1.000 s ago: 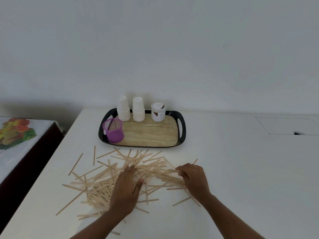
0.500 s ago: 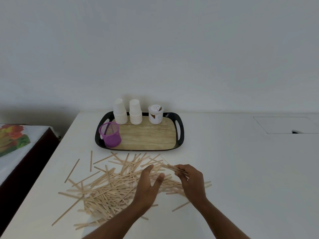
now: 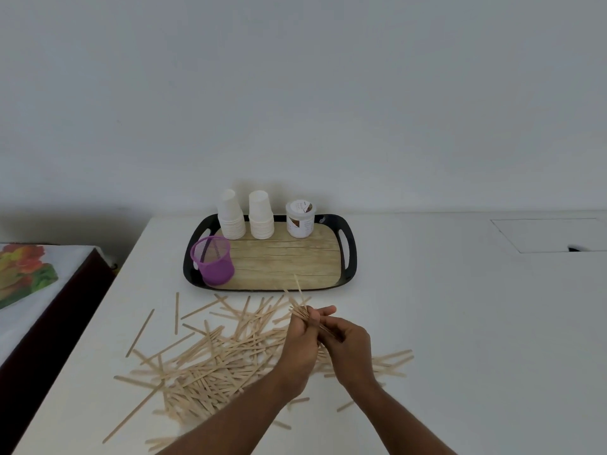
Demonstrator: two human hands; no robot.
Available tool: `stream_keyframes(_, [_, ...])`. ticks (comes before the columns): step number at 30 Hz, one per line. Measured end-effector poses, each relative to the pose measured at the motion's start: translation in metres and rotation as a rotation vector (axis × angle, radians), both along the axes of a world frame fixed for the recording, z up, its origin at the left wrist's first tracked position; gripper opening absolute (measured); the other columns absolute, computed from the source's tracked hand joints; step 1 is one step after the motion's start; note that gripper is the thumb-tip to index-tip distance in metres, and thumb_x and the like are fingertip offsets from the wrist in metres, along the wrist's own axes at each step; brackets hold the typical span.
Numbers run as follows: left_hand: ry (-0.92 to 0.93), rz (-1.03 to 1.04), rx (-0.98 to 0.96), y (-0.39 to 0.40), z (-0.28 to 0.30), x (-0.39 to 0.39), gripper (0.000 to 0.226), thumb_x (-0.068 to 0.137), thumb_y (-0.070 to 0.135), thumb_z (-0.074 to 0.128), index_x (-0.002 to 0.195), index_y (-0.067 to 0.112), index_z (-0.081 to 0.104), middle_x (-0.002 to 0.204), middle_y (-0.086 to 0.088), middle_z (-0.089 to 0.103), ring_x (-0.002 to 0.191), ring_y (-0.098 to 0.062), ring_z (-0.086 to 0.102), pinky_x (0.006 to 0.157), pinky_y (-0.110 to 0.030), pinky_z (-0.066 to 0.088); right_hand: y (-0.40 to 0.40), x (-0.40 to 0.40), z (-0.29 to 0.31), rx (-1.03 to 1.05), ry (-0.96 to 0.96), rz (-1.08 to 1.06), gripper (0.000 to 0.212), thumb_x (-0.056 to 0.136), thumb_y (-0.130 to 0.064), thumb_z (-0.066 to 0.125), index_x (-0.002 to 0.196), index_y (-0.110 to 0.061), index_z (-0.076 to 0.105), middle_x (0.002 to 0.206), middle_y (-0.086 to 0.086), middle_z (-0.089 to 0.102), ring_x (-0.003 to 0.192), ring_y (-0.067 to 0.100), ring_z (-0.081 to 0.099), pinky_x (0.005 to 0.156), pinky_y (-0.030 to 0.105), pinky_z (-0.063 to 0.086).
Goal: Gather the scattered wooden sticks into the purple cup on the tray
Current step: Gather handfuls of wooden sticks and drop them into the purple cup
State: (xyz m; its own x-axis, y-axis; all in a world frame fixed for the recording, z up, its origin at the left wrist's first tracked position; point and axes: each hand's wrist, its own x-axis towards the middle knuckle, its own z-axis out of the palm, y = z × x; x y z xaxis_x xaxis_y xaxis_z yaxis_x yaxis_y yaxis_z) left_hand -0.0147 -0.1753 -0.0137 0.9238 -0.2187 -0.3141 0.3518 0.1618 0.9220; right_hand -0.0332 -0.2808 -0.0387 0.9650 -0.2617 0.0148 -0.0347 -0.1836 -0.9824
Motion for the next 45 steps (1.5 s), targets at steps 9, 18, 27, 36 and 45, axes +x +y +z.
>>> stream_keyframes(9, [-0.063,0.110,0.061,-0.006,0.002,0.003,0.037,0.110,0.032,0.030,0.115,0.011,0.060,0.110,-0.001,0.075,0.102,-0.025,0.072,0.093,-0.044,0.058,0.003,-0.004,-0.009,0.082,0.062,-0.071,0.025,0.088,-0.017,0.080,0.112,-0.024,0.074,0.104,-0.010,0.078,0.102,0.007,0.073,0.087,0.034,0.063])
stream_keyframes(18, [-0.303,0.093,0.082,-0.016,0.022,0.002,0.021,0.109,0.023,0.036,0.107,0.005,0.048,0.084,-0.016,0.066,0.084,-0.027,0.069,0.081,-0.029,0.057,-0.003,-0.001,-0.011,0.754,0.239,-0.202,0.057,0.105,-0.055,0.039,0.123,-0.011,0.071,0.122,0.013,0.075,0.118,0.028,0.069,0.110,0.053,0.047])
stream_keyframes(27, [-0.385,0.041,0.185,-0.025,0.024,-0.007,0.016,0.108,0.020,0.040,0.099,0.012,0.051,0.079,-0.005,0.058,0.078,-0.020,0.061,0.084,-0.040,0.055,0.002,0.011,0.011,1.460,0.399,-0.194,0.066,0.111,-0.042,0.028,0.110,0.003,0.077,0.110,0.021,0.075,0.105,0.034,0.075,0.093,0.043,0.053])
stream_keyframes(36, [-0.366,0.171,0.136,-0.023,0.029,-0.004,0.037,0.096,0.052,0.055,0.096,0.015,0.052,0.080,-0.013,0.054,0.075,-0.028,0.055,0.075,-0.052,0.051,0.021,0.009,0.023,1.511,0.372,-0.094,0.043,0.099,-0.025,0.054,0.133,0.000,0.064,0.107,0.016,0.072,0.108,0.030,0.070,0.103,0.039,0.051])
stream_keyframes(45, [-0.453,0.080,0.243,-0.016,0.028,-0.003,0.002,0.100,0.022,0.059,0.098,0.020,0.058,0.084,0.000,0.064,0.082,-0.019,0.065,0.077,-0.035,0.056,0.013,0.012,0.022,1.452,0.438,-0.119,0.044,0.106,-0.029,0.046,0.123,0.002,0.071,0.112,0.021,0.073,0.103,0.035,0.074,0.089,0.043,0.055])
